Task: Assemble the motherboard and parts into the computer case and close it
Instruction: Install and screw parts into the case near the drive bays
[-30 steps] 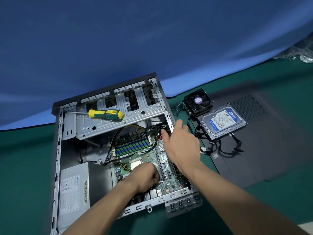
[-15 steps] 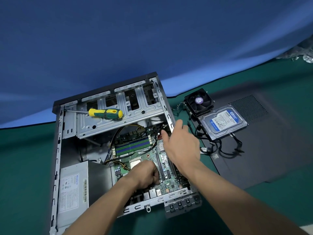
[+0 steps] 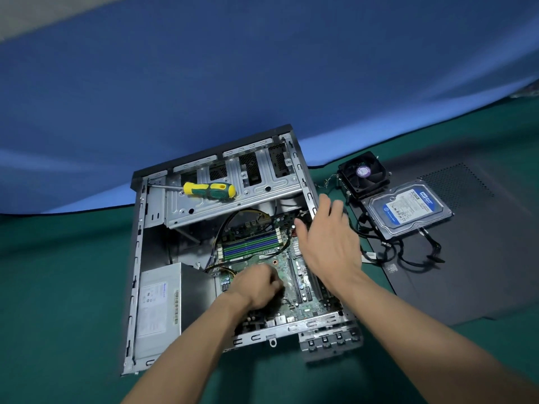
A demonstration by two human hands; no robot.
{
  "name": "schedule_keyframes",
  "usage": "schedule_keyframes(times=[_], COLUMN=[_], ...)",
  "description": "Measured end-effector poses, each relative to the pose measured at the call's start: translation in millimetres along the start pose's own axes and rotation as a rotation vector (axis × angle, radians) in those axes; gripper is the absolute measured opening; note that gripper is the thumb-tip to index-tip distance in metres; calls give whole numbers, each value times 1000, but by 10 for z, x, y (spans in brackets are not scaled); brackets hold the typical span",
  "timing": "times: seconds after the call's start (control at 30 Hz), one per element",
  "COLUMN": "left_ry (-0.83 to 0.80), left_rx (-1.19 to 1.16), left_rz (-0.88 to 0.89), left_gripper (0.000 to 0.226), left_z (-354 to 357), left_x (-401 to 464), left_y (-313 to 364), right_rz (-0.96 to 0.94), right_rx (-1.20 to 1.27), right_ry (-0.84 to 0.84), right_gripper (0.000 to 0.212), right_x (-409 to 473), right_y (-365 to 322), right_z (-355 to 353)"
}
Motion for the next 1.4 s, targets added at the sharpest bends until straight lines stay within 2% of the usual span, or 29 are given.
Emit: schedule_keyframes(times=[0.13,0.27,0.37,0.57,0.67,0.73,0.9,1.0,1.13,1.33,1.4], left_ry=[76,47,74,192,191,191,221,197,108,233,208], left_rx=[100,313,344,205,179,143,-5,-9,-157,-91,-100], left_rz=[54,106,130,151,129,126,72,57,-28,-16,-41], left_gripper=[17,12,15,7,21,18,26,28,38,36,37], left_z=[-68,-22,-27,-142,-187,-203,-246,-248,-178,-221,-222], left_x=[-62,-102,-100,-175,-242,-273,-333,-328,-276,-249,-221], left_y=[-159,-248,-260,-294,-311,-297,-323,-323,-352,-307,-334], right_rz=[-176,-165,-161,-177,-184,-186,-178,-165,-127,-118,-113], right_rx=[-89,-92,-94,-124,-123,-128,-99,-80,-34,-58,-62], right_ry=[70,1,-12,-14,-26,-31,-42,-59,-87,-125,-133], right_gripper=[47,46,48,51,51,51,49,50,55,63,64], right_x=[-44,-23,-19,-17,-19,-22,-16,-20,-4,11,15], right_y=[-78,-74,-81,-77,-92,-80,-85,-78,-47,-58,-54], right_z=[-31,1,12,15,11,5,-5,10,28,55,60])
Point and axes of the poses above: each hand's wrist, its own x-axis towards the middle knuckle, its own z-axis out of the palm, y = z × x, the point moved 4 cm from there along x, towards the middle knuckle, and after that the axes turned 6 degrees about y, right-handed, at the moved point
